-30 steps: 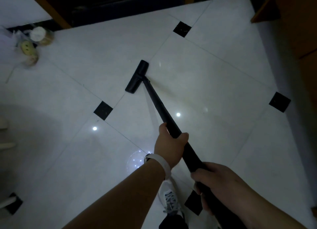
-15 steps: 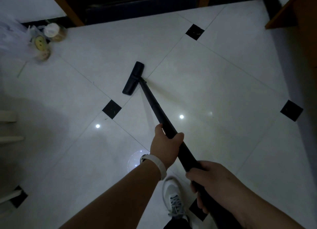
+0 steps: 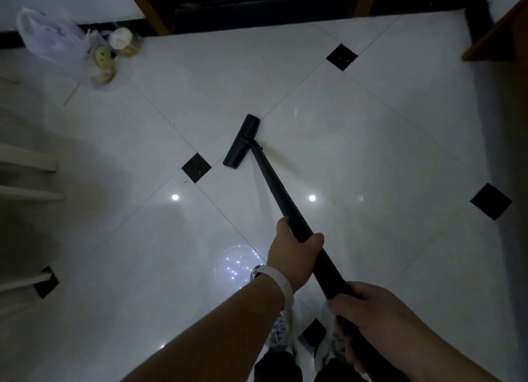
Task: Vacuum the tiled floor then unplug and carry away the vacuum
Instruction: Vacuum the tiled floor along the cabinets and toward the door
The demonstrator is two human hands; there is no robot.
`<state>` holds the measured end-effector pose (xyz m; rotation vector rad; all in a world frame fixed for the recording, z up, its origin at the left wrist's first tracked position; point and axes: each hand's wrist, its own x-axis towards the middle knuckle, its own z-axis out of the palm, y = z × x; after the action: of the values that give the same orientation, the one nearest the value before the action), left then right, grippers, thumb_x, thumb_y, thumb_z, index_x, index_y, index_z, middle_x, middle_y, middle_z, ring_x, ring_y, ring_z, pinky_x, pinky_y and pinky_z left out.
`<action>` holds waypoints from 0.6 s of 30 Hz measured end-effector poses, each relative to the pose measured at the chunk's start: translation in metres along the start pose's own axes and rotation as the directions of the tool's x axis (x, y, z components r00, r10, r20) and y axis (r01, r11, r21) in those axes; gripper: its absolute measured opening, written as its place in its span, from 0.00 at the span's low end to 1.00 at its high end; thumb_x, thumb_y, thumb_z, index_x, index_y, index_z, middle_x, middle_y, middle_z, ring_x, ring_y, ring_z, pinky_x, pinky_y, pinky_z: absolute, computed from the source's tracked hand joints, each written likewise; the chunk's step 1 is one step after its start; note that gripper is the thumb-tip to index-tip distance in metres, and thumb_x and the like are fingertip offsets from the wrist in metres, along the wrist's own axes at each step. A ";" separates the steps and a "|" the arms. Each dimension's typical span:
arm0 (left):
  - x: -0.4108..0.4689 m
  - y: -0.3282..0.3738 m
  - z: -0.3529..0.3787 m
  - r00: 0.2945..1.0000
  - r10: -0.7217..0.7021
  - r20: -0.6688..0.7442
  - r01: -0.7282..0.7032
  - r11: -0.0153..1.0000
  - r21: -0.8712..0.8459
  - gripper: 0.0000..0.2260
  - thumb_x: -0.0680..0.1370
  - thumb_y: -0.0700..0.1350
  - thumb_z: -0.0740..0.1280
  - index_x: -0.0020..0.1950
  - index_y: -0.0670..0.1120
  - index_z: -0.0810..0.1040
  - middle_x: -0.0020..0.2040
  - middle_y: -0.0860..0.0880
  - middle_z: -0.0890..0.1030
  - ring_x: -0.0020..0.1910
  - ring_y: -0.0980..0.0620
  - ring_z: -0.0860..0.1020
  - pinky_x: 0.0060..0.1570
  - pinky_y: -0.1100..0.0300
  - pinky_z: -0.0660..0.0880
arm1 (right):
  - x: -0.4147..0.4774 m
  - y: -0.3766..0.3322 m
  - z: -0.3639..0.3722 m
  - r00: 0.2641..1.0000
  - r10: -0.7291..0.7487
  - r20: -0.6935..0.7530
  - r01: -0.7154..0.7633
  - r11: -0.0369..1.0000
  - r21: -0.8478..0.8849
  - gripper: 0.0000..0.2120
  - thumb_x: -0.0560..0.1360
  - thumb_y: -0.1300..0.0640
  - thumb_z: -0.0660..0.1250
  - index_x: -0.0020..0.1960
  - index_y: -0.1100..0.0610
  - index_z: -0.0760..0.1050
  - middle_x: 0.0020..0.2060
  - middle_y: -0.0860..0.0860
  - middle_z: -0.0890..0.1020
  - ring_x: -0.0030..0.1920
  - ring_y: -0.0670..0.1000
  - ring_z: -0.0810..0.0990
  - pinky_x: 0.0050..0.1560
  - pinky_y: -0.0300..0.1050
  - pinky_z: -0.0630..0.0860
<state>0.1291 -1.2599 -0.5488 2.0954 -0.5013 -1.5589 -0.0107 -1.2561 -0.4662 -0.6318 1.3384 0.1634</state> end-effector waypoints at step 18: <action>-0.009 -0.008 0.014 0.991 -0.056 -0.121 0.041 0.992 -0.122 0.32 0.75 0.51 0.70 0.75 0.49 0.59 0.51 0.48 0.79 0.45 0.52 0.80 0.40 0.61 0.78 | 0.005 -0.002 -0.019 0.999 0.003 0.040 0.002 0.991 -0.137 0.05 0.74 0.61 0.67 0.43 0.63 0.78 0.27 0.56 0.79 0.22 0.55 0.75 0.25 0.42 0.71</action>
<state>0.1136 -1.2511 -0.5497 2.1109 -0.3081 -1.4367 -0.0248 -1.2691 -0.4721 -0.7399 1.2961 0.2688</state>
